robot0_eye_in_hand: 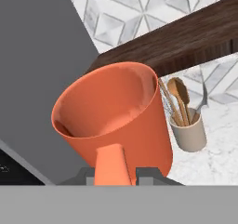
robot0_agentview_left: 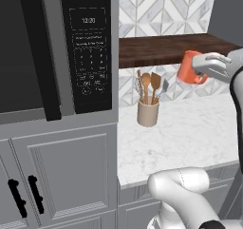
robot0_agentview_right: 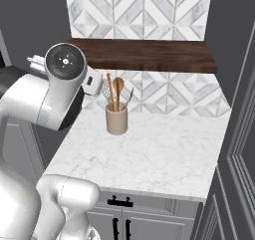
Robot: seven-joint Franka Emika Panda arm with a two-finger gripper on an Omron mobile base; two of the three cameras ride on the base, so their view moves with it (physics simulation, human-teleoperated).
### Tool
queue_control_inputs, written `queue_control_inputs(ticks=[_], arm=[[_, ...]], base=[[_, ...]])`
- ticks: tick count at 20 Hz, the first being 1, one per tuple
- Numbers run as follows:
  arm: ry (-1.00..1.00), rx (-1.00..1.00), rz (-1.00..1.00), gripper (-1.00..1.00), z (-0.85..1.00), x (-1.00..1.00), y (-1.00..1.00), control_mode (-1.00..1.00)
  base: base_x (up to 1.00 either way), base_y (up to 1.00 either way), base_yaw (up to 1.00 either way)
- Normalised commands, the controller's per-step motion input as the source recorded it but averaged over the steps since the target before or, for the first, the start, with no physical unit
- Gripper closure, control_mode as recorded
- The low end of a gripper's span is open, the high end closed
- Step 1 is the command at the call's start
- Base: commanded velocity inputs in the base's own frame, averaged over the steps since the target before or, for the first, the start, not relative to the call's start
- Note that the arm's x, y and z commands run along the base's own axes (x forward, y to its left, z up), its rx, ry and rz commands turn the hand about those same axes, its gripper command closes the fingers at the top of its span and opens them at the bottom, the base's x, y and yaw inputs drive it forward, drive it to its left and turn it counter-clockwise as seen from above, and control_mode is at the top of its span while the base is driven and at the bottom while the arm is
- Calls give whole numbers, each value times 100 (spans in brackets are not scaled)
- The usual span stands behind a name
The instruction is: Gather all objects into one cabinet and sort the glasses and bowls to opposite sides.
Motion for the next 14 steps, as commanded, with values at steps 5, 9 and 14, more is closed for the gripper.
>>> queue_control_inputs(ticks=[5, 9, 14], arm=[[20, 3, 2, 100, -14, -16, 11, -100], [11, 0, 0, 100, -28, -33, 39, -100], [1, 0, -2, 100, -1, -5, 5, 100]], base=[[0, 0, 0], [0, 0, 0], [0, -1, 0]])
